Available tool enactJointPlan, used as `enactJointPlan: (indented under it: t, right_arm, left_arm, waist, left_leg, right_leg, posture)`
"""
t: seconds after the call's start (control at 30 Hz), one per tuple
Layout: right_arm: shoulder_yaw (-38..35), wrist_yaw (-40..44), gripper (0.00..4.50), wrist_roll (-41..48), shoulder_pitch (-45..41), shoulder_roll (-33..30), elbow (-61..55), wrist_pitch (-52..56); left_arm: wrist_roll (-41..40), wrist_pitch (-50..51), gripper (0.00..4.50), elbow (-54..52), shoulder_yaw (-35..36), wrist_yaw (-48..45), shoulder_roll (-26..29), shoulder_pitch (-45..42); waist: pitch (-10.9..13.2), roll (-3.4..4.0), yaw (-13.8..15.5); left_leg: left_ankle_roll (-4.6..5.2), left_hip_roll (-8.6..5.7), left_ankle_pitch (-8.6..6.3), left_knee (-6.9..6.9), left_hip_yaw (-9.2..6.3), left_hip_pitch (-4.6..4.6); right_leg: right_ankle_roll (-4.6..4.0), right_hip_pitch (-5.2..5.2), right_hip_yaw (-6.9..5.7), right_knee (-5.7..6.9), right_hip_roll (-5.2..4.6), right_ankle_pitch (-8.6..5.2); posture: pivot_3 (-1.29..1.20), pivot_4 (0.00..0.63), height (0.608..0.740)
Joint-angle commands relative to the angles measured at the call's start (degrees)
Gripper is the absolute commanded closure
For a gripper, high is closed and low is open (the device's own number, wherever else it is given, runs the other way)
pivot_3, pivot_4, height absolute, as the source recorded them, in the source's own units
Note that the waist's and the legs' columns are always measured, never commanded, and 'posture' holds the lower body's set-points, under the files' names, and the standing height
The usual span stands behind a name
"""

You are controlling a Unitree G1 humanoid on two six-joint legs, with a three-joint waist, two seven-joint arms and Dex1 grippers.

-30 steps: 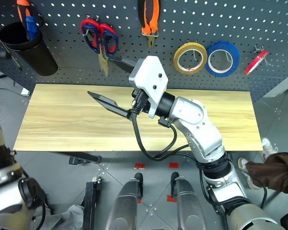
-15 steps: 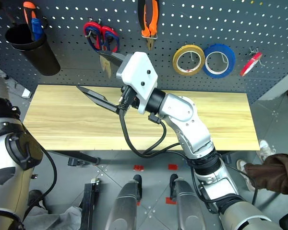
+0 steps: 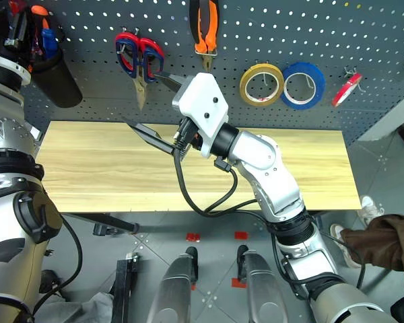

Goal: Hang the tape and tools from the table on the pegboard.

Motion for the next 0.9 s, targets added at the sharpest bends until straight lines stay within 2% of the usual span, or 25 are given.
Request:
enactJointPlan:
  t: [0.03, 0.07, 0.13, 0.23, 0.27, 0.33, 0.4, 0.57, 0.6, 0.8, 0.9]
  right_arm:
    - [-0.6, 0.1, 0.0, 0.0, 0.0, -0.3, -2.7, -0.7]
    - [-0.6, 0.2, 0.0, 0.0, 0.1, -0.5, -2.7, -0.8]
    - [-1.3, 0.4, 0.0, 0.4, 0.1, -1.2, -3.2, -0.6]
    - [-3.2, 0.5, 0.0, 1.7, 0.0, -2.5, -4.4, 0.5]
    - [-3.9, 0.2, 0.0, 2.1, 0.0, -2.8, -4.7, 0.9]
    - [-5.2, -0.3, 0.0, 2.2, 0.1, -3.6, -4.8, 1.4]
    - [-6.4, -1.0, 0.0, 1.9, 0.7, -4.4, -4.6, 1.8]
    - [-9.2, -3.5, 0.0, 0.4, 6.0, -7.5, -4.4, 2.2]
    - [-9.8, -4.2, 0.0, 0.2, 7.5, -8.2, -4.7, 2.6]
    - [-14.2, -8.0, 0.0, 0.2, 15.9, -9.0, -4.0, 3.0]
    - [-20.5, -14.3, 0.0, 2.2, 23.3, -5.9, -1.5, 3.7]
  left_arm:
    - [-1.6, 1.3, 0.85, -6.6, 0.9, -1.3, 1.9, 1.0]
    - [-1.8, 2.4, 0.55, -8.0, 0.8, -1.6, 1.9, 1.8]
    - [-4.0, 9.4, 0.02, -18.0, 0.2, -2.3, 1.1, 6.7]
    - [-12.4, 25.9, 0.02, -39.1, -2.9, -6.3, -0.5, 17.4]
    - [-15.6, 31.7, 0.02, -44.7, -3.7, -4.6, -2.2, 20.3]
    - [-16.2, 37.5, 0.02, -51.4, -6.4, -0.8, -5.6, 25.0]
    - [-16.7, 43.4, 0.02, -53.2, -7.0, 5.0, -9.5, 27.0]
    - [-11.0, 41.2, 0.02, -54.8, -10.8, 8.9, -15.2, 32.5]
    - [-10.1, 41.2, 0.02, -55.5, -12.0, 8.8, -15.8, 34.4]
    - [-6.1, 40.8, 0.02, -56.9, -15.7, 9.0, -18.2, 42.8]
    - [3.3, 36.5, 0.02, -52.3, -20.3, 11.9, -16.9, 47.3]
  waist:
    - [-0.1, -0.03, 0.0]
    - [-0.3, -0.05, 0.0]
    - [-0.7, -0.03, 0.0]
    - [-1.1, -0.03, -0.1]
    - [-1.1, -0.01, 0.0]
    - [-1.2, 0.0, 0.3]
    - [-1.4, 0.1, 0.3]
    - [-1.5, 0.15, 0.0]
    - [-1.6, 0.26, 0.0]
    - [-1.7, 0.44, -0.1]
    - [-2.3, 0.58, 0.0]
  left_leg:
    - [-0.01, 0.0, 0.03, 0.01, 0.0, 0.02]
    - [-0.02, -0.01, 0.04, 0.02, -0.01, 0.03]
    - [-0.03, -0.01, 0.06, 0.03, 0.01, 0.1]
    - [-0.06, 0.03, 0.11, 0.03, 0.03, 0.26]
    - [-0.05, 0.05, 0.12, 0.02, 0.04, 0.32]
    - [-0.03, 0.08, 0.22, 0.02, -0.1, 0.49]
    - [0.01, 0.06, 0.33, 0.01, -0.03, 0.69]
    - [0.27, 0.25, 0.49, -0.03, 0.18, 0.93]
    - [0.27, 0.26, 0.49, -0.03, 0.23, 0.93]
    - [0.27, 0.27, 0.49, -0.22, 0.42, 0.96]
    - [0.25, 0.26, 0.45, -0.31, 0.41, 0.94]
  right_leg:
    - [0.0, 0.0, 0.0, 0.06, 0.0, 0.0]
    - [0.0, -0.01, 0.0, 0.11, 0.0, 0.0]
    - [0.0, 0.0, 0.04, 0.24, -0.02, 0.0]
    - [-0.02, 0.06, 0.18, 0.42, -0.08, -0.01]
    - [-0.02, 0.11, 0.19, 0.41, -0.09, -0.01]
    - [-0.03, 0.33, 0.18, 0.42, -0.11, -0.02]
    - [-0.11, 0.52, 0.2, 0.4, -0.13, 0.02]
    - [-0.63, 0.82, 0.14, 0.03, -0.11, -0.11]
    - [-0.98, 0.83, 0.14, -0.05, -0.11, 0.12]
    - [-0.78, 0.73, 0.22, -0.03, -0.09, 0.27]
    - [-0.72, 0.69, 0.2, -0.07, -0.07, 0.3]
  posture:
    - [-0.01, 0.265, 0.74]
    - [-0.01, 0.264, 0.74]
    - [-0.01, 0.258, 0.74]
    - [-0.01, 0.258, 0.74]
    - [-0.01, 0.264, 0.74]
    - [-0.01, 0.277, 0.74]
    - [-0.02, 0.292, 0.74]
    - [-0.03, 0.302, 0.74]
    - [-0.03, 0.301, 0.74]
    - [-0.04, 0.289, 0.74]
    - [-0.04, 0.28, 0.74]
